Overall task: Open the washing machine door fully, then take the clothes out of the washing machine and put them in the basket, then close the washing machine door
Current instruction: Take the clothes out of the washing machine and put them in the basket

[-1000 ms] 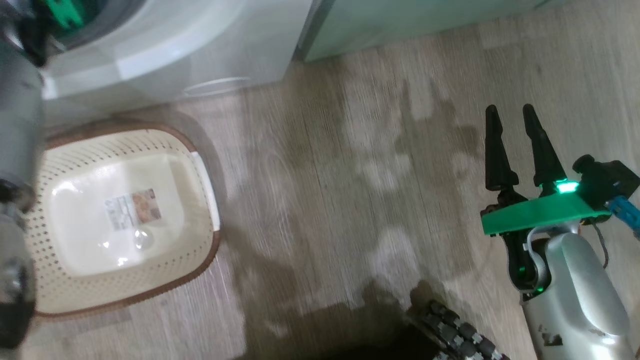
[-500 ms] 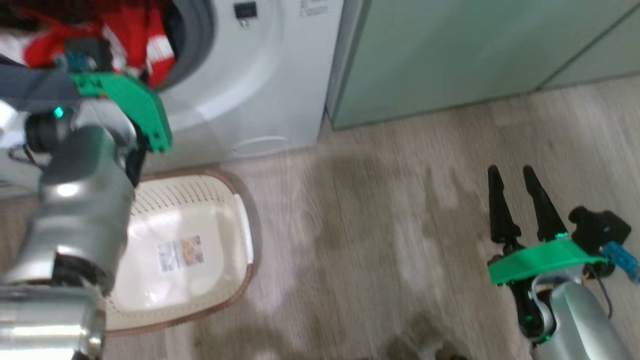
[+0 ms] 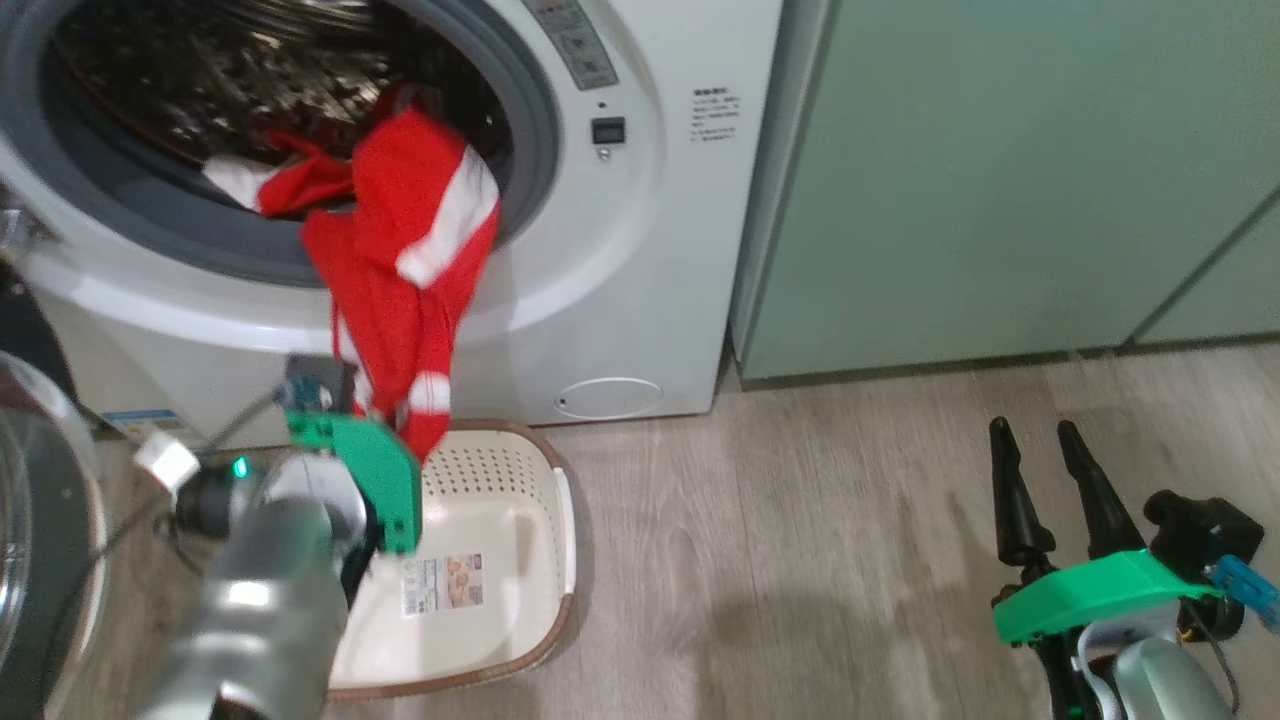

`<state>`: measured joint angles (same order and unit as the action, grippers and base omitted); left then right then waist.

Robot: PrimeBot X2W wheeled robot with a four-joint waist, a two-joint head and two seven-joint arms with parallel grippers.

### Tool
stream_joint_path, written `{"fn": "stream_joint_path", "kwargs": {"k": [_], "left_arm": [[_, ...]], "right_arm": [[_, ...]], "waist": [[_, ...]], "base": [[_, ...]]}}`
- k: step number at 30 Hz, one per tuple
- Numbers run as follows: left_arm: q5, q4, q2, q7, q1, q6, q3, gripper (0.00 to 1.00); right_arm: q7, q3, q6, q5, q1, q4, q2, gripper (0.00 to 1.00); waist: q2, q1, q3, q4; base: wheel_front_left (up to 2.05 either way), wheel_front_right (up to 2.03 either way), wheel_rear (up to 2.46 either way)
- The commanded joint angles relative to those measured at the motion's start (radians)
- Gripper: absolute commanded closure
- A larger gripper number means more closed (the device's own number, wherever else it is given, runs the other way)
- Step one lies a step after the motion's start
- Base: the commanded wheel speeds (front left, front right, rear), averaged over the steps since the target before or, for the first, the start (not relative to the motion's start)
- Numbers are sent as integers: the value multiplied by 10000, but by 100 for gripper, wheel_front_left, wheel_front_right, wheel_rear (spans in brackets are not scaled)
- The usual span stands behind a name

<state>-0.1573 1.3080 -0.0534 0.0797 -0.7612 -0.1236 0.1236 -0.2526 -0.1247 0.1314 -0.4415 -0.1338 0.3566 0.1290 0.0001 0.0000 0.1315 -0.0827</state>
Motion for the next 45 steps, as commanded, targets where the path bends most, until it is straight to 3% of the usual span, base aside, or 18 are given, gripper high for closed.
{"fn": "stream_joint_path", "kwargs": {"k": [1, 14, 23, 34, 45], "left_arm": [[80, -195, -236, 95, 101, -7, -42, 100], [-432, -176, -114, -1269, 2136, -64, 306, 100], [-868, -175, -460, -766, 1489, 160, 22, 100], [-1208, -174, -876, -441, 246, 876, -256, 100], [-1540, -173, -1041, -698, -299, 1345, -454, 100]], "right_arm": [[-92, -237, -7, -56, 32, -262, 142, 0], [-92, -487, -7, -117, -191, -340, 335, 0], [-92, -367, -7, -73, -678, -590, 488, 0], [-92, -381, -7, 5, -1597, -929, 244, 0], [-92, -297, -7, 66, -2227, -1111, 165, 0]], "waist": [[-1, 0, -263, 241], [-1, 0, 289, 159], [-1, 0, 1503, -212], [-1, 0, 3300, -678], [-1, 0, 4575, -856]], "base": [[0, 0, 0], [0, 0, 0], [0, 0, 0], [0, 0, 0], [0, 0, 0]]}}
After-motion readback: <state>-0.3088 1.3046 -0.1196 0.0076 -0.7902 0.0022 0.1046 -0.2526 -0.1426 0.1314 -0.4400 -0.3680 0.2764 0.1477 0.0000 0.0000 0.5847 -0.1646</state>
